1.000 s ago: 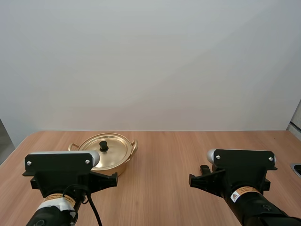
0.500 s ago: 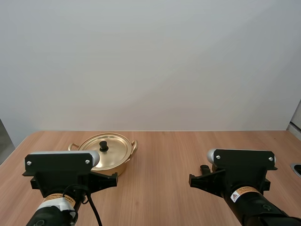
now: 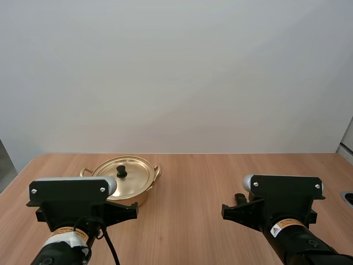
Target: Open the pot, put the car inside, and close it
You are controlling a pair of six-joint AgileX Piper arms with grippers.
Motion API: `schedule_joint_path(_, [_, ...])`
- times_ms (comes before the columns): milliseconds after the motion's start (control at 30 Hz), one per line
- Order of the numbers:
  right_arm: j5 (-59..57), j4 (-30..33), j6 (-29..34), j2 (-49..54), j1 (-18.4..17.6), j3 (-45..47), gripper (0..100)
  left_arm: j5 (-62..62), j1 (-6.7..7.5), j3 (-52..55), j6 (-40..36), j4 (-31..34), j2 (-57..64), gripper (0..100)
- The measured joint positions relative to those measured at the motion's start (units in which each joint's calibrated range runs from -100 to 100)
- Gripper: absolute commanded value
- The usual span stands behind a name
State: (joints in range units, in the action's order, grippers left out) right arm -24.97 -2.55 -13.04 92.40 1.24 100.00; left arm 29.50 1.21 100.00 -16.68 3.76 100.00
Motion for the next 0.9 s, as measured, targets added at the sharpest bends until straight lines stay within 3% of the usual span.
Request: schedule_joint_path(900, [0.5, -1.68, 0.0, 0.0, 0.0, 0.0, 0, 0.0, 0.0, 0.0, 0.0, 0.0, 0.0, 0])
